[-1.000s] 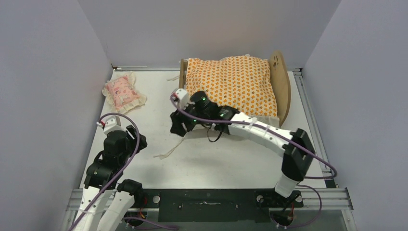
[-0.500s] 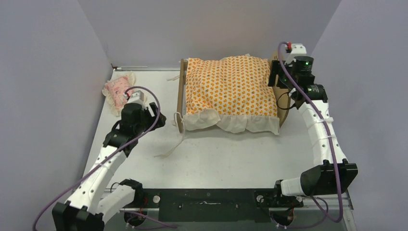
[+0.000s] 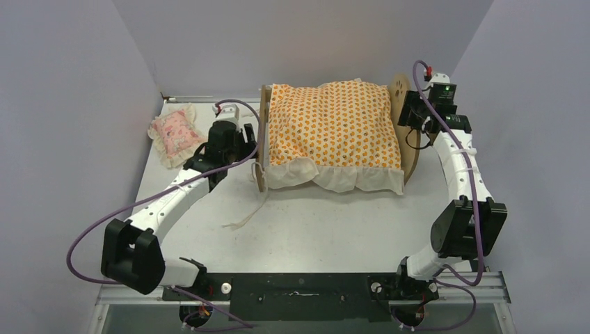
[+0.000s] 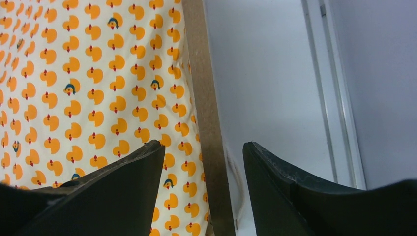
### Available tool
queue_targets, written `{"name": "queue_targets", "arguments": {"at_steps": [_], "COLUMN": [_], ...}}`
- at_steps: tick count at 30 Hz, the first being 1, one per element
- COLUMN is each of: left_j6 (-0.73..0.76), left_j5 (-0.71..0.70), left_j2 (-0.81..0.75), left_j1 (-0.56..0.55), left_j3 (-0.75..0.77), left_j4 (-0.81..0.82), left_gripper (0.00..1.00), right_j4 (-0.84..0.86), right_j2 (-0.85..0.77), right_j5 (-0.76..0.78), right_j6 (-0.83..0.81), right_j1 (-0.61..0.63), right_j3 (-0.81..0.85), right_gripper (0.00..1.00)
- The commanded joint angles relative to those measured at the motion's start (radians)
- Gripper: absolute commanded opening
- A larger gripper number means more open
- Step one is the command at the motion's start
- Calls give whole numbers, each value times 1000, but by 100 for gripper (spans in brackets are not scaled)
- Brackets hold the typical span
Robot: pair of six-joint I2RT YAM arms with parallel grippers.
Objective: Set up the pet bed
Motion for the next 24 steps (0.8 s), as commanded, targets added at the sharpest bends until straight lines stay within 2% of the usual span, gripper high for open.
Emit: {"name": "queue_targets", "arguments": {"at_steps": [1,7,11,15,24], "left_j6": [45,12,-88,-164,-281], "left_j5": [-54,-54,-97,-118,-141], "left_j2": [37,80,100,-52,-380], "left_j1": [-28,-78,-93,-110,-125], "left_j3": [8,-19,-24,-141,-271], "left_j4": [85,66,-110,-173,-427], "left_gripper": [66,61,43,41,42], "right_j4": [78,100,113,128,206], "right_j2": [-35,-37,-44,-55,-35], "right_j5": [-19,-5,16,54,168], "right_j6": [18,18,27,50,184], "right_j1": [11,56,112,181,334], "right_j3": [-46,-82,-102,-117,-159], "right_gripper": [58,56,55,55,54]}}
